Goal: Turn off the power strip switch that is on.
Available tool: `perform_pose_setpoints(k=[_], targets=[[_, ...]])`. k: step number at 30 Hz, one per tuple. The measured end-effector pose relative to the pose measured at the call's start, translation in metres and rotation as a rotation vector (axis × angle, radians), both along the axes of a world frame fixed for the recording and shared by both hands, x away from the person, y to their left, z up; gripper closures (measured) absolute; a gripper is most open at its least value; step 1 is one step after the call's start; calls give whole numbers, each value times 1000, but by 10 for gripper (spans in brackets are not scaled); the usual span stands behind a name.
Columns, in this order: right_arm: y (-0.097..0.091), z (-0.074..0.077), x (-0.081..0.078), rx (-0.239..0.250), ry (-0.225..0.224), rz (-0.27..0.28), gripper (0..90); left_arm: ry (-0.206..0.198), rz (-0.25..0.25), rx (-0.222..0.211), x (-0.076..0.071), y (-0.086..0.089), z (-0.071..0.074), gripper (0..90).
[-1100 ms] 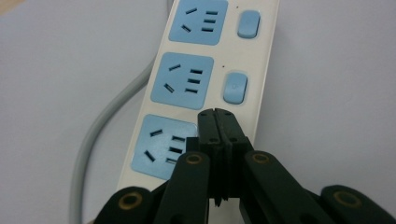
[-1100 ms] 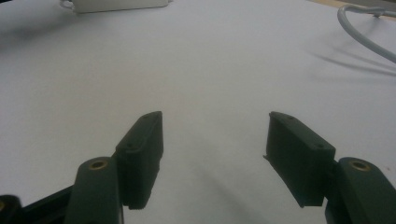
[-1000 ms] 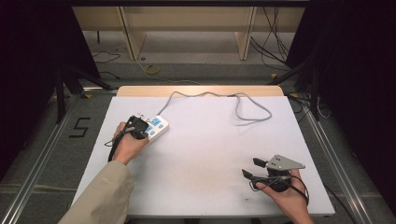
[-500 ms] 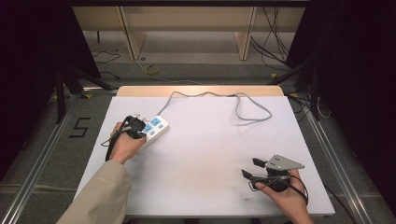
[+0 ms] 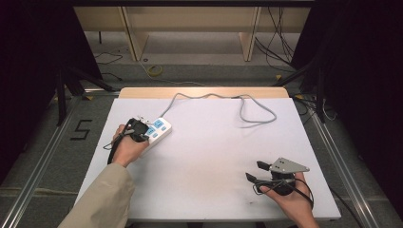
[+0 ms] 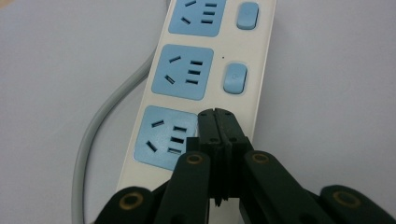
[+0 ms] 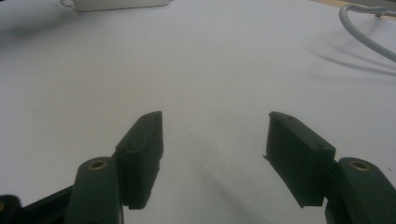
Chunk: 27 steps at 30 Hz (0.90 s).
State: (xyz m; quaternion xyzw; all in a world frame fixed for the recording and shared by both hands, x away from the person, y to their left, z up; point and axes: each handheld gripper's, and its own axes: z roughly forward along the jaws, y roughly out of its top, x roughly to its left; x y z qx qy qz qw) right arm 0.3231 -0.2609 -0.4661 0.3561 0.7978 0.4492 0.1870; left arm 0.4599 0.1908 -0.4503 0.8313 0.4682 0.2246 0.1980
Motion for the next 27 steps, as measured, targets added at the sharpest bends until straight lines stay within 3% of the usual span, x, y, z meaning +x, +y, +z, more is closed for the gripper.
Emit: perform_pose_setpoints(k=[17,27], targets=[[0,0,0,0,-2,0,376,-5,-6,25,-2,-2,-1,898],[-1,0,0,0,-1,0,376,-3,-1,12,-1,-1,-1,898]])
